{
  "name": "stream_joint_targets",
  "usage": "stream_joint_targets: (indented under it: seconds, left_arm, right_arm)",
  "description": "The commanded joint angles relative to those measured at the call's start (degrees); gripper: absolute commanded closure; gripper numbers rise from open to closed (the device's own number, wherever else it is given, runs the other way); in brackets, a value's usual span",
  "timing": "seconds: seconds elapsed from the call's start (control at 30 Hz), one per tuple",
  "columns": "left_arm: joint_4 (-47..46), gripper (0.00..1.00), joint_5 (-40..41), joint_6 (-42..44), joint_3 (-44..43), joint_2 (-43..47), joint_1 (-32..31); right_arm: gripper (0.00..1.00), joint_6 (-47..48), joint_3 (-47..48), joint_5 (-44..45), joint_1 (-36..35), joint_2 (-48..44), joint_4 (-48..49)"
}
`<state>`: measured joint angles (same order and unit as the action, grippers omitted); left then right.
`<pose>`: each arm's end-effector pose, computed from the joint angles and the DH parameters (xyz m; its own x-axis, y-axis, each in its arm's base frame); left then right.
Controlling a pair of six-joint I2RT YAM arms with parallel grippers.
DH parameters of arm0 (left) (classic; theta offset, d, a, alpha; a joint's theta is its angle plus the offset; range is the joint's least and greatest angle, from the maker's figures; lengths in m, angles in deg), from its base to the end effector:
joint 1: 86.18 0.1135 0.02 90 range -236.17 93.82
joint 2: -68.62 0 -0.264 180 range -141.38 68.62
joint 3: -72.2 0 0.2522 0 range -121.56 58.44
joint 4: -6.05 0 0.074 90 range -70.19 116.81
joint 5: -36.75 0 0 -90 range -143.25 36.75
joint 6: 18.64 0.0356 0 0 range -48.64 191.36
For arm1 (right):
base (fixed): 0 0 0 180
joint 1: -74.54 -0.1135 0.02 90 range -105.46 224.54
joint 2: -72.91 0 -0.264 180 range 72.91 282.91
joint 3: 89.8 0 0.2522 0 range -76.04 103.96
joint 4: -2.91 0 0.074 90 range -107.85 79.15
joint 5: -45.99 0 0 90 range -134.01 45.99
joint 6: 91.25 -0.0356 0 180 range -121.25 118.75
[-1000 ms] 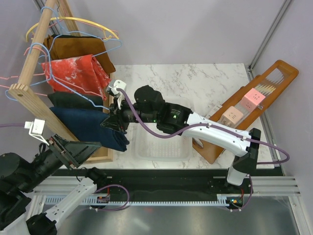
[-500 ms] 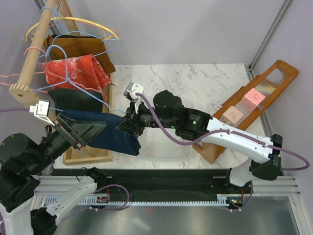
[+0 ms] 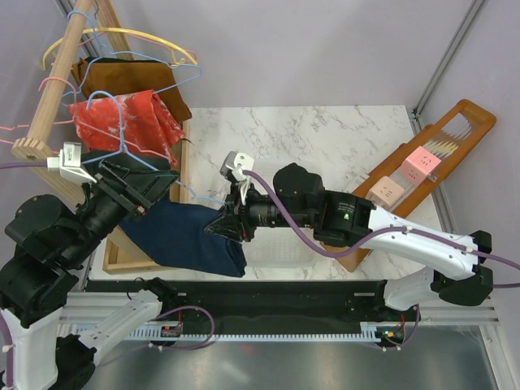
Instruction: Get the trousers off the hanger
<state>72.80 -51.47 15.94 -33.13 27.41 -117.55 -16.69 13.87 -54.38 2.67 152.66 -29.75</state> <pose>0.0355 -0.0204 0.5093 -0.4288 -0.7024 -0.5681 0.2480 0.5132 -0.8217 0.0908 0.2979 0.4590 -0.3092 -0.1027 -0.9454 -0.9419 0.1705 0.2895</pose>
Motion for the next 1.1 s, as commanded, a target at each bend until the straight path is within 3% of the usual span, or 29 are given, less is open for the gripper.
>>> stream_joint_targets:
  seconds: [0.0,0.17,0.27,0.37,0.5,0.73,0.77,0.97,1.03,1.07]
  left_arm:
    - [-2.6,0.27,3.4,1.3,-1.7,-4.2,-0.2]
    - [-3.7,0.27,2.1,2.3,-3.6,-6.7,-0.2]
    - [-4.5,0.34,2.8,3.1,-3.6,-6.1,-0.2]
    - [-5.9,0.46,2.7,3.6,-3.3,-4.8,-0.2]
    - [-7.6,0.69,0.5,3.3,-1.7,-3.4,-0.2]
    - [-8.1,0.90,-3.5,0.4,2.4,0.2,-0.2]
    - [-8.1,0.98,-3.8,0.1,2.9,1.6,-0.2]
    - [-9.6,0.98,-8.4,-1.0,3.9,3.6,-0.2]
    - [-13.7,0.98,-13.9,-1.7,4.9,3.3,-0.2]
    - [-15.3,0.98,-15.7,-2.1,5.3,3.2,-0.2]
  right_arm:
    - [1.00,-0.5,0.8,0.7,-1.5,-3.8,6.4]
    - [1.00,-0.2,0.4,-0.6,-3.6,-3.8,5.1]
    - [1.00,-0.1,-1.1,-1.8,-4.9,-4.4,4.9]
    - [1.00,0.2,-2.1,-2.8,-6.1,-4.4,3.8]
    - [1.00,1.1,-3.3,-2.7,-8.0,-4.8,2.9]
    - [1.00,1.3,-6.1,-2.6,-9.7,-6.0,2.2]
    - [1.00,1.3,-6.5,-2.1,-9.8,-6.3,2.1]
    - [1.00,0.1,-8.6,-1.2,-9.9,-7.4,1.8]
    - [0.93,-0.7,-9.0,0.3,-9.8,-7.8,0.9]
    - [0.79,-1.9,-9.5,1.1,-9.9,-8.3,0.4]
